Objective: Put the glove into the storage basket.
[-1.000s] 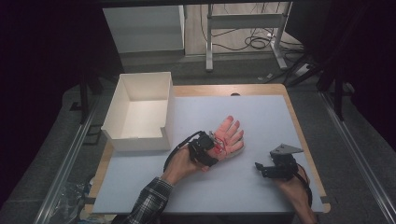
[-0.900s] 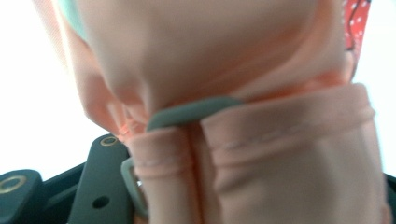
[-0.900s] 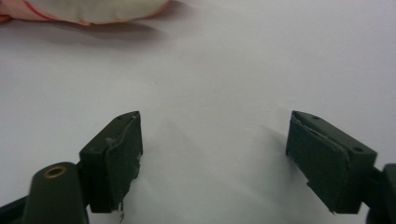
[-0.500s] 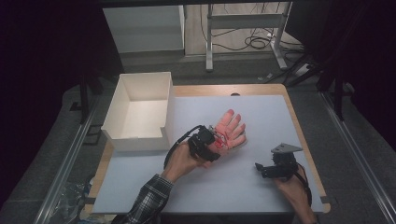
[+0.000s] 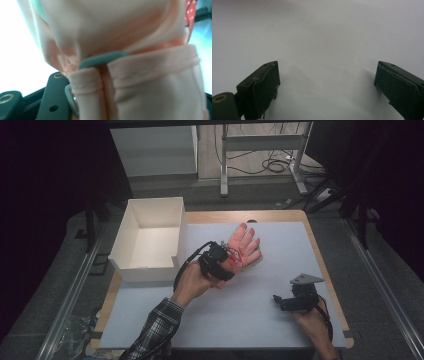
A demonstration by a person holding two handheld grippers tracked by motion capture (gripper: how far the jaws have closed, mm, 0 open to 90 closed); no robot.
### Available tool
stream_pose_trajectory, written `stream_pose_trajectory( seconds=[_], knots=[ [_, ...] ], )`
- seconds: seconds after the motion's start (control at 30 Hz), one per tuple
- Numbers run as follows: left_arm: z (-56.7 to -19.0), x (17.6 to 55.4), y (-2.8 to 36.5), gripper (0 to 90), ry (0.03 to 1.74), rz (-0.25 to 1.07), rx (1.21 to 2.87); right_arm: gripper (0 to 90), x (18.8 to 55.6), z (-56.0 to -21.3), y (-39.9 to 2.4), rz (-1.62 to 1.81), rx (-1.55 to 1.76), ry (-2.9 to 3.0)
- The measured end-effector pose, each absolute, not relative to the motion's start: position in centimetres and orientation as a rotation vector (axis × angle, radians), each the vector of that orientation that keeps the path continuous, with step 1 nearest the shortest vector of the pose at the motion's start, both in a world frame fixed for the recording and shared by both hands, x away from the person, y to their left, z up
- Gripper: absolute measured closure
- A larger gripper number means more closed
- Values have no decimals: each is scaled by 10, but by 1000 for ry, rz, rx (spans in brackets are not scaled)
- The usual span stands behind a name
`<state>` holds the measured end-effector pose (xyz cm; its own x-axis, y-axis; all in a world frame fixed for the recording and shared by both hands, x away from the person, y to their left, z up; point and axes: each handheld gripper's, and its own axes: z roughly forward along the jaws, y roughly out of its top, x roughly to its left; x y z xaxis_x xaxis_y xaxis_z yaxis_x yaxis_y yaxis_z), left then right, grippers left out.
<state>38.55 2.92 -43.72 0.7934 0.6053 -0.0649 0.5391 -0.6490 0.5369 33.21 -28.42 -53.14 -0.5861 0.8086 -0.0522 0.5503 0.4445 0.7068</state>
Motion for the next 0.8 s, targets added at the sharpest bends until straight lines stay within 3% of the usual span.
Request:
stream_pose_trajectory(
  seconds=[0.8],
  knots=[
    [-368,419,69,443,1025,301,2365,65,332,-532,-284,929,1152,2315]
  ],
)
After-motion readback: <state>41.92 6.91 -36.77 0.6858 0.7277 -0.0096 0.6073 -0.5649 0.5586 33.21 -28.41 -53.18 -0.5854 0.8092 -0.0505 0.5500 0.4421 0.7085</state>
